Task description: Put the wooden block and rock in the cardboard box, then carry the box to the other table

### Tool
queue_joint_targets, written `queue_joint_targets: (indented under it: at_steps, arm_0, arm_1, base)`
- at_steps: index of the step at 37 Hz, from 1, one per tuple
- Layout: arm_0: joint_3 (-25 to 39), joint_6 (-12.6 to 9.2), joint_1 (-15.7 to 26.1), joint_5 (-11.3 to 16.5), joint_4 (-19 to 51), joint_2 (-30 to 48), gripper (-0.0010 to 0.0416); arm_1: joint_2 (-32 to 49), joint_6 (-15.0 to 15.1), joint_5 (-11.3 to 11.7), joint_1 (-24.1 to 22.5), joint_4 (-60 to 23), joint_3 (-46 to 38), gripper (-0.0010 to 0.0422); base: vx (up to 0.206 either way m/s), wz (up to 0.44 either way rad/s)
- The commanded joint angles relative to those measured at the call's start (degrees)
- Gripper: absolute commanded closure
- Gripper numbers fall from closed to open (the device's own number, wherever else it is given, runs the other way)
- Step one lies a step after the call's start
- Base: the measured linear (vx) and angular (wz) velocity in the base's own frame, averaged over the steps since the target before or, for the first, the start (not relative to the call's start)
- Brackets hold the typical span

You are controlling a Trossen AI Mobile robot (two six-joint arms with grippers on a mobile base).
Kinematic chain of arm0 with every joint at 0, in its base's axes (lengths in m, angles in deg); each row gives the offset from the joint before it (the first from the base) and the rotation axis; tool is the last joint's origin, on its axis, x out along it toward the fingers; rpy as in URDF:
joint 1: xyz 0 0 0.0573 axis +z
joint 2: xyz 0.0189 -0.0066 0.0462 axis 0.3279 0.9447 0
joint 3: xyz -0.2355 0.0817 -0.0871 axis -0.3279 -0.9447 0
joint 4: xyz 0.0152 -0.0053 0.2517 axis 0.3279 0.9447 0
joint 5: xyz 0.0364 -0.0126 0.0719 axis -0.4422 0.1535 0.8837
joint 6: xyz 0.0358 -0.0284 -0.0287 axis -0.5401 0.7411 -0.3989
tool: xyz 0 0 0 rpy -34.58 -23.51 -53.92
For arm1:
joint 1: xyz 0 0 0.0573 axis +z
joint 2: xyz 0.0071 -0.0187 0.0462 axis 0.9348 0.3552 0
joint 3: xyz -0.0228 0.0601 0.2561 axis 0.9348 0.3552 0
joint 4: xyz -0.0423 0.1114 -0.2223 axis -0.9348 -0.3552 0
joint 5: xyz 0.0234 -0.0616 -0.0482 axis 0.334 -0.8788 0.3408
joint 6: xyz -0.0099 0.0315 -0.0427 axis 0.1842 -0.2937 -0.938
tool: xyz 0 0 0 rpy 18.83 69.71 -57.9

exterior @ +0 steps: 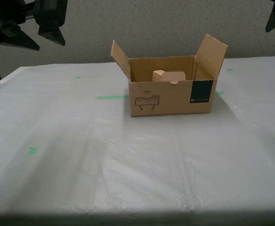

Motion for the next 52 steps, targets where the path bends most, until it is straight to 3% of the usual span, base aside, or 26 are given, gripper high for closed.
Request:
queue_joint_targets:
  at_steps: [1,52]
  arm_0:
    - [0.0,-0.28,-0.04,-0.37,-0.04,-0.02,0.0018]
    - [0.0,-0.28,-0.02,-0.37,-0.02,-0.02,0.0018]
  arm_1:
    - [-0.02,-0.13,0.24,0.0,0.04,0.0,0.0119]
    - [-0.02,-0.13,0.24,0.0,0.07,0.0,0.0119]
  base:
    - [0.0,0.0]
    - [0.0,0.0]
